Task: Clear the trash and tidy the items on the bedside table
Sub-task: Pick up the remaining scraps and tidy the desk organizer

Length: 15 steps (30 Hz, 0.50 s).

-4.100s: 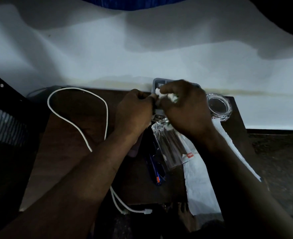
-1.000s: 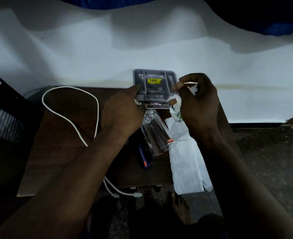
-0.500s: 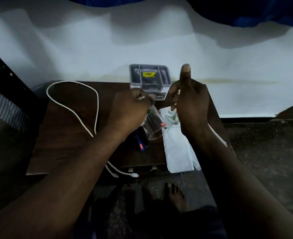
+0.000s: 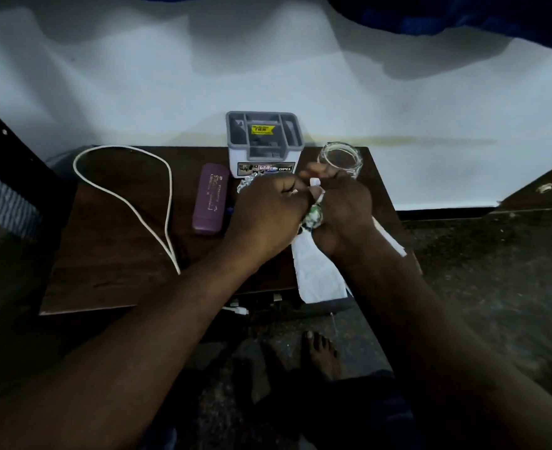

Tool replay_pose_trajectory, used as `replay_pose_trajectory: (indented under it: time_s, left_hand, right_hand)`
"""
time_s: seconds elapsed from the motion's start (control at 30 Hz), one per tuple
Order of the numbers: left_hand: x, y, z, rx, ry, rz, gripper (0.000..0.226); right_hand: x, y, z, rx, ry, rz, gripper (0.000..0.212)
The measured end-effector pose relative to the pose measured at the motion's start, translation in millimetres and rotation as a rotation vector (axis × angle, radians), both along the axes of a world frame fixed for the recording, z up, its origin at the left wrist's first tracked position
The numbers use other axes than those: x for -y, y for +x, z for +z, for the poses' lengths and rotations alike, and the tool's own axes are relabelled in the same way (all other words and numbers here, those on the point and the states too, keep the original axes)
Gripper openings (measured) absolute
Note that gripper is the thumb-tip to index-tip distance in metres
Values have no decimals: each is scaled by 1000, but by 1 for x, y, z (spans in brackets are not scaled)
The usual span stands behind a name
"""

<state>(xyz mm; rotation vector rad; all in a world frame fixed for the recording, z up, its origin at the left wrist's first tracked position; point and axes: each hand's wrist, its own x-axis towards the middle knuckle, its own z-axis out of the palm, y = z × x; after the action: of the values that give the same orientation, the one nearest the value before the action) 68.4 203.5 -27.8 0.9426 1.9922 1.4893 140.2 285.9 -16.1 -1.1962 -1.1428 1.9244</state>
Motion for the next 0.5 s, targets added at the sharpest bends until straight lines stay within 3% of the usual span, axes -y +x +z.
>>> replay_pose_trajectory:
  time_s: [0.1, 0.27, 0.37, 0.5]
  left_hand:
    - [5, 7, 1, -251, -48, -4, 15]
    - [10, 18, 6, -542, -100, -19, 14]
    - [11, 28, 9, -546, -119, 64, 24]
    - [11, 47, 13, -409, -130, 65, 26]
  right_hand:
    - [15, 9, 4, 37, -114, 45, 25]
    - [23, 29, 17, 43, -340, 138, 51]
    - [25, 46, 24, 21, -358, 164, 55]
    - [34, 66, 34, 28, -288, 46, 58]
